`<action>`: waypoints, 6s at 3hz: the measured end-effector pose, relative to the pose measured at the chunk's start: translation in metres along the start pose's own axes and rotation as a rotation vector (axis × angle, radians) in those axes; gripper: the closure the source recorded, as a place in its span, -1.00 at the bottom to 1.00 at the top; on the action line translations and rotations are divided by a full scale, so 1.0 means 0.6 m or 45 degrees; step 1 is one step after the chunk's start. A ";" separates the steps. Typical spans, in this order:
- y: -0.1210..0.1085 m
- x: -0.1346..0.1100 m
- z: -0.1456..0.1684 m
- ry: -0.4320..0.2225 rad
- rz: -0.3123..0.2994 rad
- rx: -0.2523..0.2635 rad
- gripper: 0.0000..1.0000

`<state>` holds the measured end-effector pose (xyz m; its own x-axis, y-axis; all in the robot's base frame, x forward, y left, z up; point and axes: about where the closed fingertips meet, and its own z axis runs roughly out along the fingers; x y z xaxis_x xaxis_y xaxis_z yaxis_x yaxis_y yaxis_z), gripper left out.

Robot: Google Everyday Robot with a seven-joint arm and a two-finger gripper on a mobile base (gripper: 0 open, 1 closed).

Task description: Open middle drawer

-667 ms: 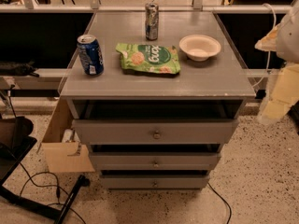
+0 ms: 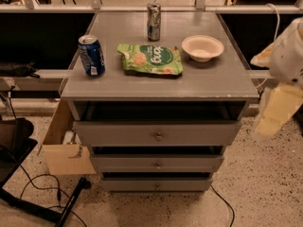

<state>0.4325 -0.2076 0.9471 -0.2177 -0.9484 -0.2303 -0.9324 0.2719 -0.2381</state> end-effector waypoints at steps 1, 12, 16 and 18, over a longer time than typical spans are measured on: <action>0.053 0.011 0.087 -0.081 0.014 -0.027 -1.00; 0.037 0.077 0.877 0.110 -0.251 -0.047 -1.00; 0.051 0.135 0.916 0.117 -0.134 -0.166 0.70; 0.064 0.147 0.901 0.133 -0.136 -0.193 1.00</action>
Offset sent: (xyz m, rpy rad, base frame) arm -0.0457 0.0007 -0.3150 -0.0234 0.2570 -0.0247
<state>0.5332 -0.1930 0.4078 -0.1370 -0.9844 -0.1104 -0.9827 0.1491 -0.1095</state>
